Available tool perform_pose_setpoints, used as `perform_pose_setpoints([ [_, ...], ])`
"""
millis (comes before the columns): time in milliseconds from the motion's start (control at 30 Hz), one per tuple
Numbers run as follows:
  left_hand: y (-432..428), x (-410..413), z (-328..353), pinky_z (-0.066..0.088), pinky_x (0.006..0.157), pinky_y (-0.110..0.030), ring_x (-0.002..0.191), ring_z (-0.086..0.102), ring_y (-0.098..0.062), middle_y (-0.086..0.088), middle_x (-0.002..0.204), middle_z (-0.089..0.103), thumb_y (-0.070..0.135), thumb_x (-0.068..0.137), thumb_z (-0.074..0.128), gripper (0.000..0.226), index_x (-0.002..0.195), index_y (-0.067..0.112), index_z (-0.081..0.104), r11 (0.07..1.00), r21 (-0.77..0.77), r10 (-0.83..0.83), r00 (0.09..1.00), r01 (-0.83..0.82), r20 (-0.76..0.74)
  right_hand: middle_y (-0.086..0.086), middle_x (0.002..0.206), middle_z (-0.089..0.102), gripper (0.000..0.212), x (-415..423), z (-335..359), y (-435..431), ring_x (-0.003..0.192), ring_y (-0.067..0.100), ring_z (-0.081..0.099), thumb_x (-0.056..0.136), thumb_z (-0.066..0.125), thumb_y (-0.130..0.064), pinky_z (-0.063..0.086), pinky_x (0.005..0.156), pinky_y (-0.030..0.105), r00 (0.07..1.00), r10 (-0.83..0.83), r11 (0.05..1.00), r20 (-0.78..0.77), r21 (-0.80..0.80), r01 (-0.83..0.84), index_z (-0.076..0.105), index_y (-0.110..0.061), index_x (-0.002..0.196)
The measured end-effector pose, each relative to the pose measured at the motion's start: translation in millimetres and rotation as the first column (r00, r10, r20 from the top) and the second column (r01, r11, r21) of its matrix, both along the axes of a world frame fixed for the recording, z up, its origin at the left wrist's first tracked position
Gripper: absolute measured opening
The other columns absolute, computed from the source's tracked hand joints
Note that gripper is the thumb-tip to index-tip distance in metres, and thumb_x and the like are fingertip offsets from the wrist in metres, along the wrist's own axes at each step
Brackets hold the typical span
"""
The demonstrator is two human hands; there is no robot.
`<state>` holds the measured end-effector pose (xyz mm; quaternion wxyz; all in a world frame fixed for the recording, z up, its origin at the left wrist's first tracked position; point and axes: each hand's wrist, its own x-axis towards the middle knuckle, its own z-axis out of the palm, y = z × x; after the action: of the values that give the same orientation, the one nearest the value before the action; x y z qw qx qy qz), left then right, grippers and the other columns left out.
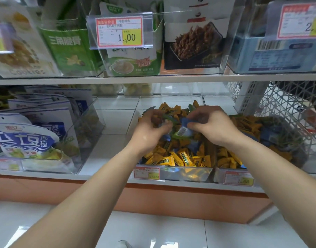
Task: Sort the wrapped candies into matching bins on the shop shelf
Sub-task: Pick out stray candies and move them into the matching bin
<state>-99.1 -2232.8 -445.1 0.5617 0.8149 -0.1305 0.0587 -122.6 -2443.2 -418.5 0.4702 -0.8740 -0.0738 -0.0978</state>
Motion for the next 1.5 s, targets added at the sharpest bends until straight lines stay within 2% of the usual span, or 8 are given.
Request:
perform_pose_setpoints([
  [200,-2,-9,4,0.056,0.063,-0.023,0.092,0.072,-0.018,-0.003,0.114,0.066,0.018,0.098,0.060,0.016,0.109,0.028,0.066,0.973,-0.213,-0.116,0.985,0.086,-0.129,0.009,0.092,0.072,0.014,-4,0,16,0.079,0.013,0.073,0.084,0.076,-0.001,0.059,0.064,0.023,0.985,0.076,0.934,-0.153,0.356,-0.017,0.069,-0.012,0.089],
  [367,4,-12,9,0.059,0.072,-0.035,0.104,0.068,-0.023,-0.006,0.117,0.068,0.038,0.098,0.058,0.028,0.122,0.024,0.062,0.973,-0.205,-0.155,0.957,0.105,-0.244,0.007,0.082,0.074,0.010,-4,2,32,0.066,0.009,0.070,0.084,0.079,-0.009,0.054,0.056,0.021,0.986,0.054,0.933,-0.159,0.359,0.007,0.071,-0.012,0.089],
  [533,20,-12,14,0.051,0.095,-0.036,0.111,0.062,-0.015,0.001,0.121,0.067,0.041,0.085,0.075,0.052,0.129,0.020,0.058,0.979,0.187,-0.073,0.997,0.075,-0.018,0.008,0.082,0.076,0.003,5,0,44,0.074,0.019,0.075,0.090,0.072,-0.009,0.061,0.066,0.026,0.991,0.049,0.897,-0.128,0.441,0.013,0.073,-0.011,0.088],
  [667,51,-4,23,0.045,0.072,-0.011,0.100,0.062,-0.012,0.004,0.111,0.068,0.036,0.081,0.078,0.046,0.122,0.021,0.062,0.964,0.227,0.115,0.986,-0.140,0.119,-0.011,0.113,0.067,0.019,36,-7,49,0.099,0.010,0.062,0.100,0.057,-0.025,0.041,0.077,0.005,0.995,-0.098,0.990,0.018,-0.103,0.099,0.070,-0.027,0.114],
  [833,76,-1,27,0.035,0.065,0.001,0.101,0.058,-0.005,0.010,0.107,0.066,0.036,0.082,0.076,0.039,0.116,0.020,0.066,0.948,0.223,0.198,0.969,-0.227,0.147,0.002,0.136,0.061,0.047,67,-18,65,0.117,0.025,0.060,0.097,0.057,-0.038,0.053,0.094,0.040,0.992,-0.048,0.808,-0.115,-0.588,-0.029,0.049,-0.030,0.143],
  [967,82,-3,24,0.034,0.064,0.004,0.099,0.057,-0.006,0.009,0.106,0.065,0.036,0.083,0.075,0.039,0.118,0.018,0.065,0.955,0.213,0.184,0.974,-0.209,0.133,0.005,0.144,0.054,0.058,71,-19,59,0.125,0.029,0.055,0.092,0.064,-0.020,0.051,0.089,0.033,0.985,-0.002,0.717,-0.173,-0.687,-0.119,0.046,-0.032,0.146],
  [1233,85,-7,29,0.045,0.092,-0.026,0.112,0.059,-0.013,0.001,0.120,0.067,0.036,0.084,0.076,0.047,0.123,0.013,0.065,0.958,0.250,0.112,0.986,-0.139,0.121,-0.007,0.121,0.058,0.052,61,-6,45,0.106,0.017,0.053,0.077,0.081,-0.047,0.043,0.081,0.030,0.980,0.084,0.654,-0.182,-0.732,-0.192,0.061,-0.031,0.122],
  [1500,98,-8,29,0.044,0.085,-0.027,0.107,0.061,-0.013,0.004,0.113,0.068,0.039,0.082,0.076,0.043,0.118,0.018,0.067,0.941,0.309,0.110,0.989,-0.136,0.098,-0.004,0.122,0.058,0.061,59,-2,45,0.112,0.021,0.054,0.074,0.081,-0.055,0.048,0.084,0.033,0.956,0.077,0.529,-0.283,-0.801,-0.280,0.063,-0.029,0.126],
])
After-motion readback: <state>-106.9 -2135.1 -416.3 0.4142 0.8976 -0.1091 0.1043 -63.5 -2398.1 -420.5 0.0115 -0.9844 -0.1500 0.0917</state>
